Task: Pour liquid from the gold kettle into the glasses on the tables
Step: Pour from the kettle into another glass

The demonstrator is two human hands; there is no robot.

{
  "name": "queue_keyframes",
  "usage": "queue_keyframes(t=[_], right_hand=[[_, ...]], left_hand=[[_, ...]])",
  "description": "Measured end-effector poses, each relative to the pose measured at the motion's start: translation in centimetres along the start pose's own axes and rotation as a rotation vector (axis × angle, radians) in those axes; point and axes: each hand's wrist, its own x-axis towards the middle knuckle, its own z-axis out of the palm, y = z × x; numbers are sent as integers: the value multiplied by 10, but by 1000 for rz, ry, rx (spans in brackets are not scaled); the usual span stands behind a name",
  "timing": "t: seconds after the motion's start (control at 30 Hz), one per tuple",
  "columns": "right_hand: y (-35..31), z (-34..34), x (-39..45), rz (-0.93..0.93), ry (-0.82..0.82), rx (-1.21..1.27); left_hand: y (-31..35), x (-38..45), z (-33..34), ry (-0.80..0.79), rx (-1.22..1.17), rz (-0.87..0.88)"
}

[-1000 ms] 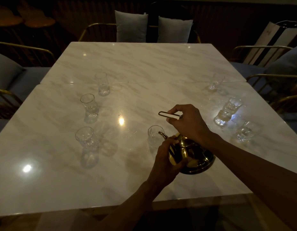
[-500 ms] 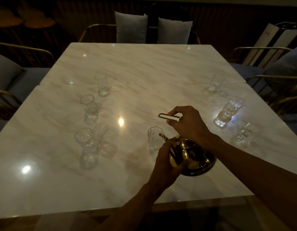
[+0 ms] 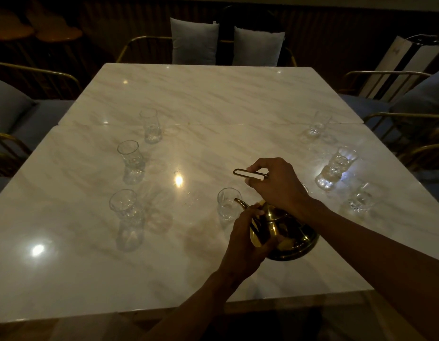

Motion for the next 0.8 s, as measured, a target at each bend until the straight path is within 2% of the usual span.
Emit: queue_keyframes(t=[0.8], right_hand=[[-3, -6, -3, -22, -13, -22]], left_hand=[[3, 1, 2, 6, 4, 6]])
